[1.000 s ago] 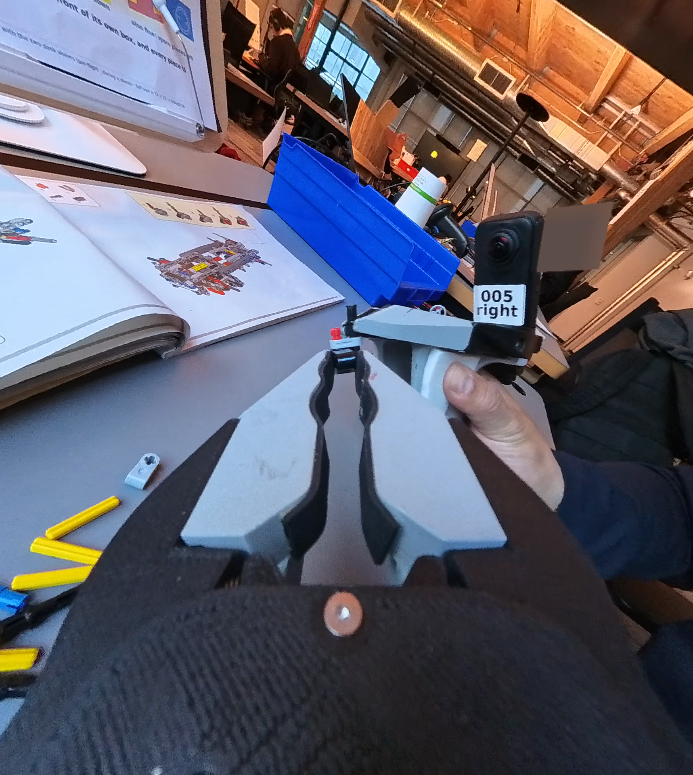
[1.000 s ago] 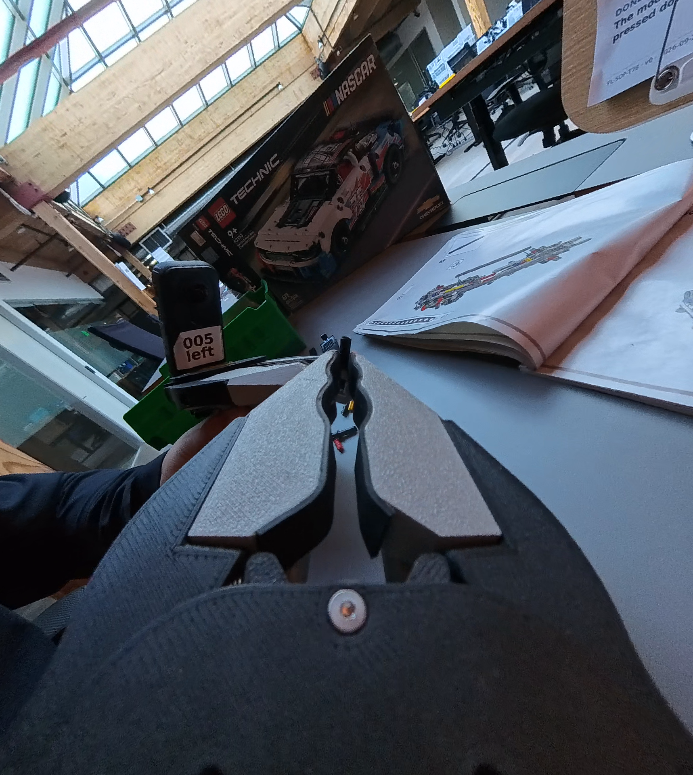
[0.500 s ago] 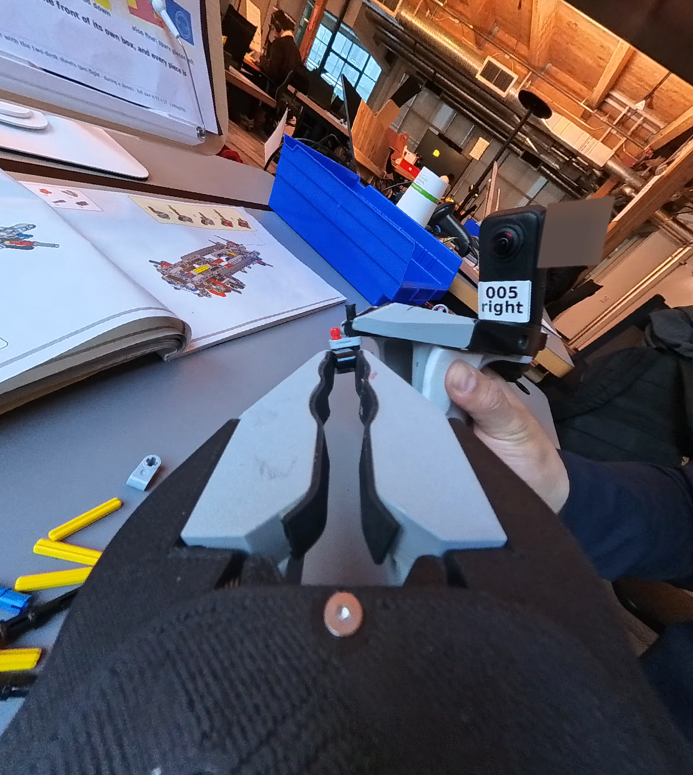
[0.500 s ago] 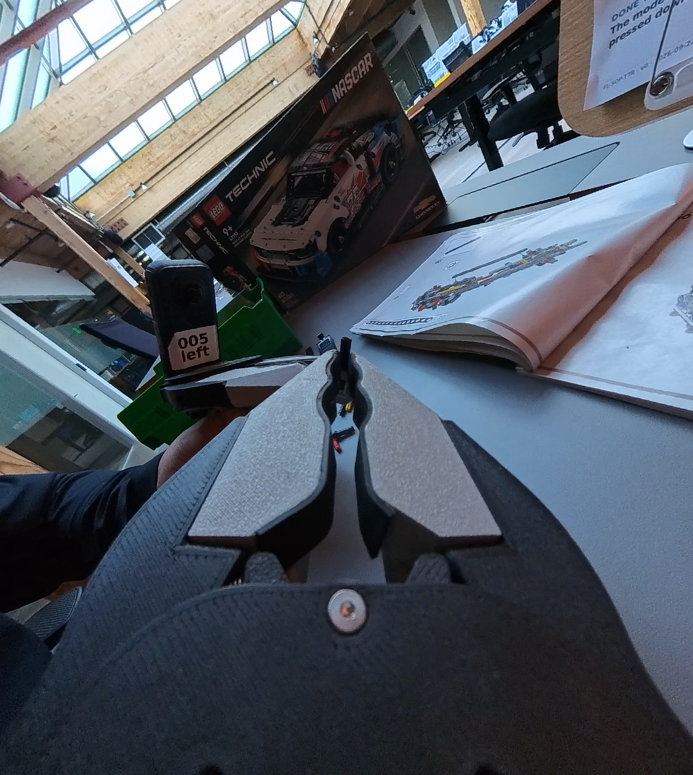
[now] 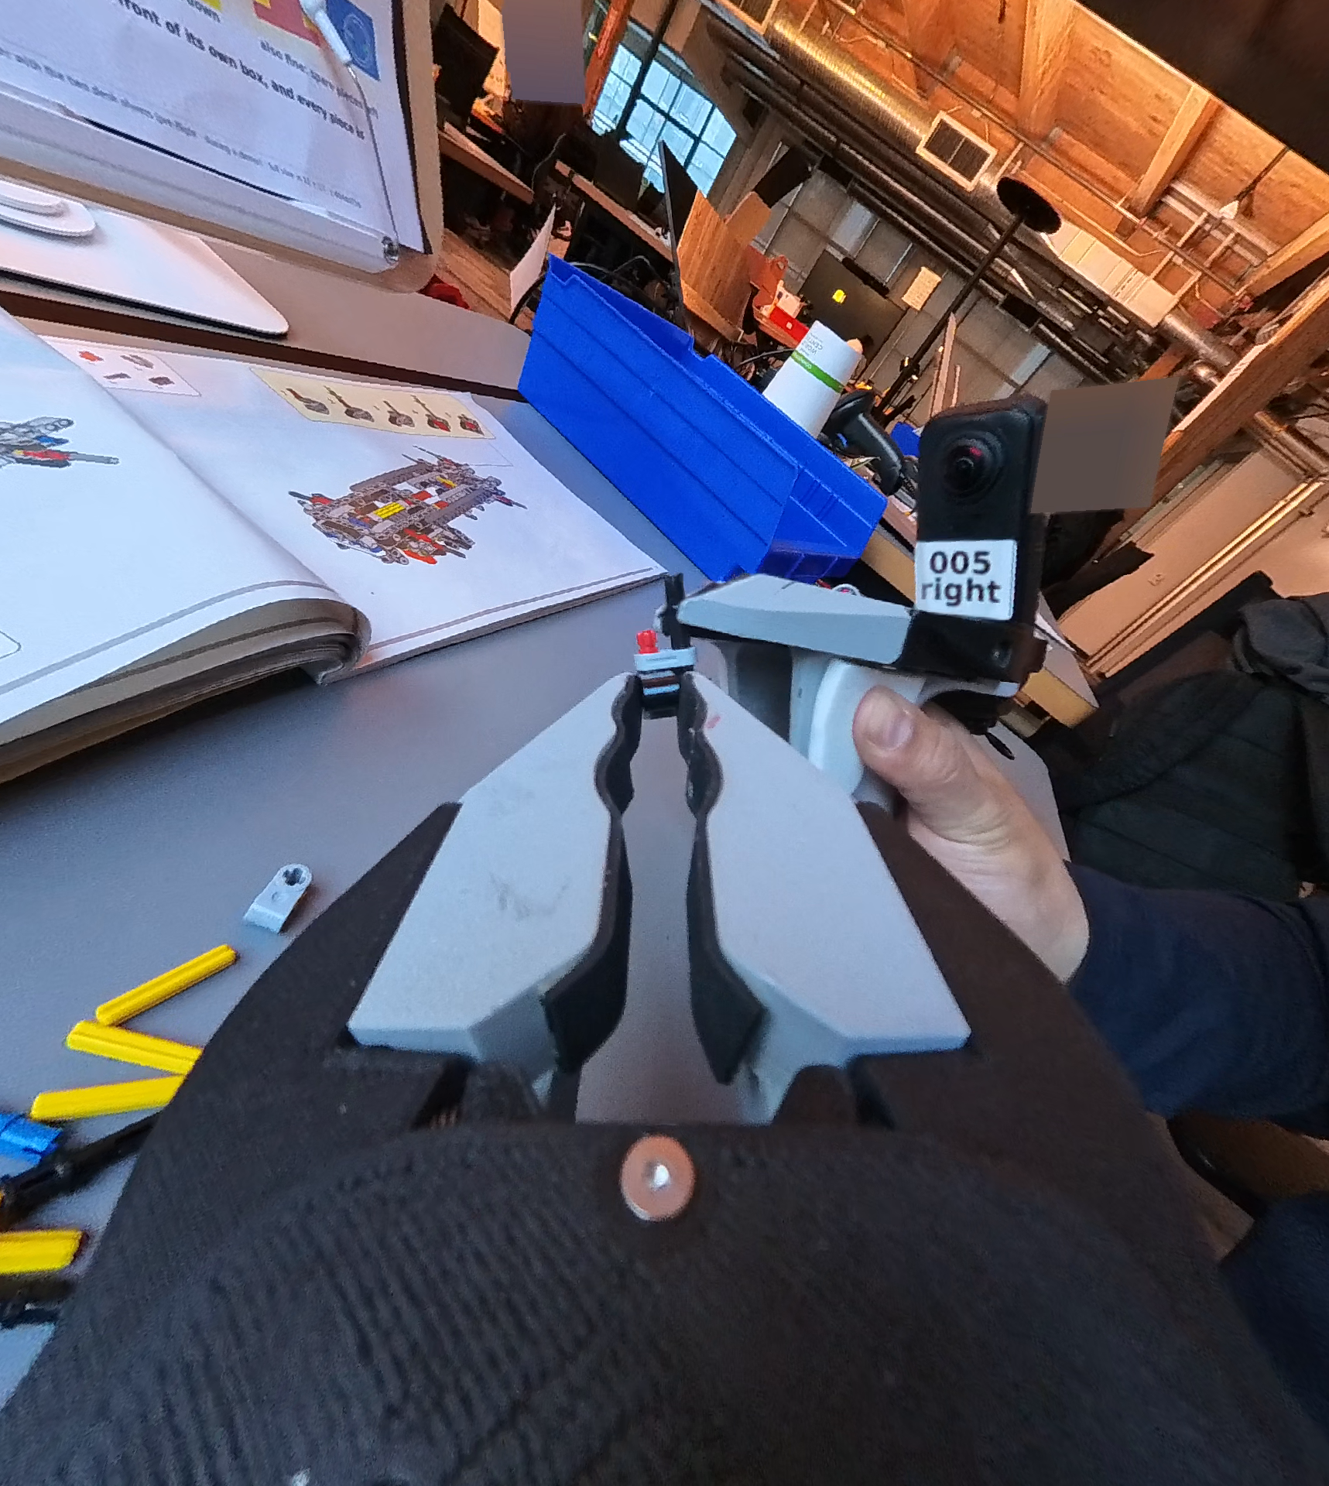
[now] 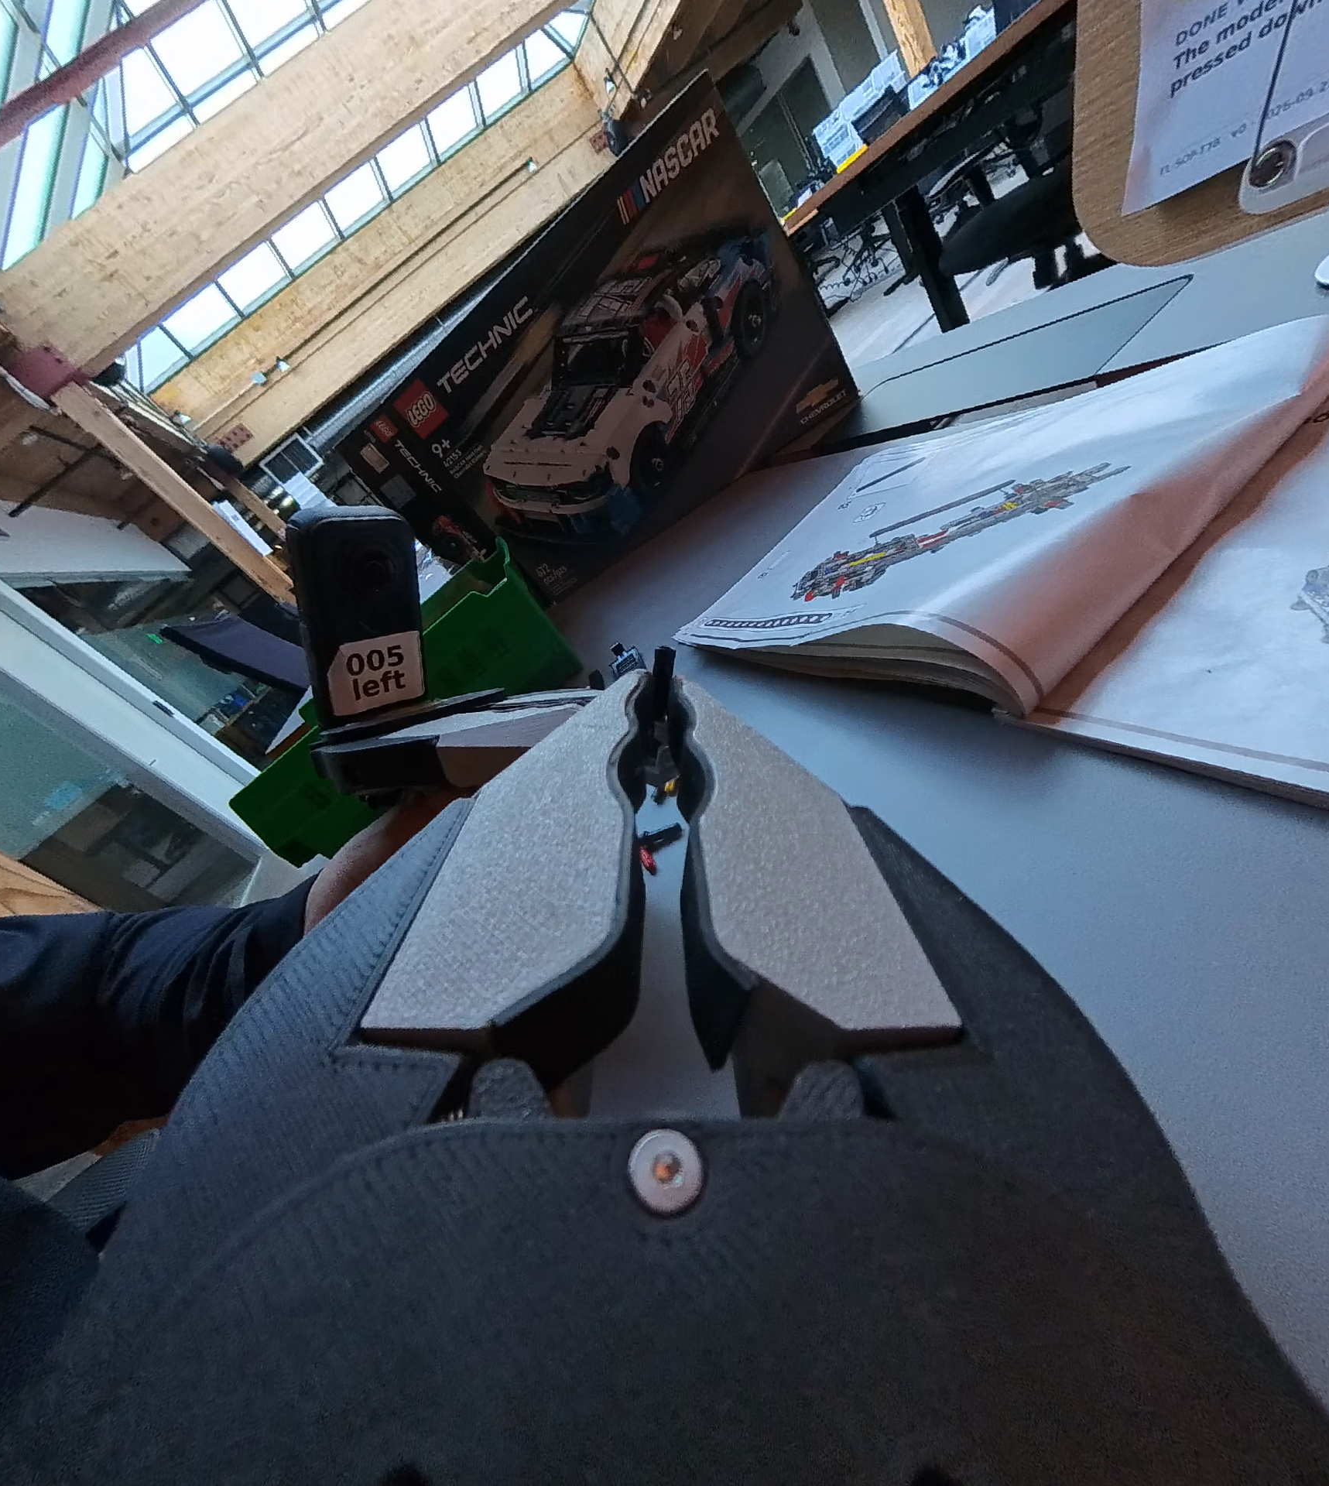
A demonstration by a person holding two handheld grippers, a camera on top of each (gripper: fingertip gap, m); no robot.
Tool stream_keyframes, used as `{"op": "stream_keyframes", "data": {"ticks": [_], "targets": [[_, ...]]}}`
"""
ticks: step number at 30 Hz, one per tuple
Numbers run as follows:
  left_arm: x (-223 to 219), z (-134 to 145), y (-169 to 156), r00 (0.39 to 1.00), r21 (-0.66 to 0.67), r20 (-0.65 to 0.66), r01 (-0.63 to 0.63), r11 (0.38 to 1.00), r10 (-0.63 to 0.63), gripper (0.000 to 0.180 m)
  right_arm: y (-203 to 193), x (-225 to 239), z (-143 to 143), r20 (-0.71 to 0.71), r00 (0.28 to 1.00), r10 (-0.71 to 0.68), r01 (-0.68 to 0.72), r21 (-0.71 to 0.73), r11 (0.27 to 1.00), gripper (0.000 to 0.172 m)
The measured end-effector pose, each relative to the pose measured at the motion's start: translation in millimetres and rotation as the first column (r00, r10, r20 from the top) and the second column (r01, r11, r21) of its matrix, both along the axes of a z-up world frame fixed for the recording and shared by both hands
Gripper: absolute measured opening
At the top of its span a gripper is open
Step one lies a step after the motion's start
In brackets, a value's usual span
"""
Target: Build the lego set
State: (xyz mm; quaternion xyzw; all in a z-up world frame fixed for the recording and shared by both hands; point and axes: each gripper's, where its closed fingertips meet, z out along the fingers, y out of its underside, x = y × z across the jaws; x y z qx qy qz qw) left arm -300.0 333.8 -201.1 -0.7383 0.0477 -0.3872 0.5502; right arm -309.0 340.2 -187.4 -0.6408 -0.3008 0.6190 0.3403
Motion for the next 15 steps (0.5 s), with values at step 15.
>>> {"op": "stream_keyframes", "data": {"ticks": [15], "targets": [[-12, -4, 3, 0.997, 0.000, -0.079, -0.018, 1.000, 0.018, 0.008, 2, 4, -10, 0.102, 0.988, 0.116, -0.126, 0.092, 0.988, 0.010]]}}
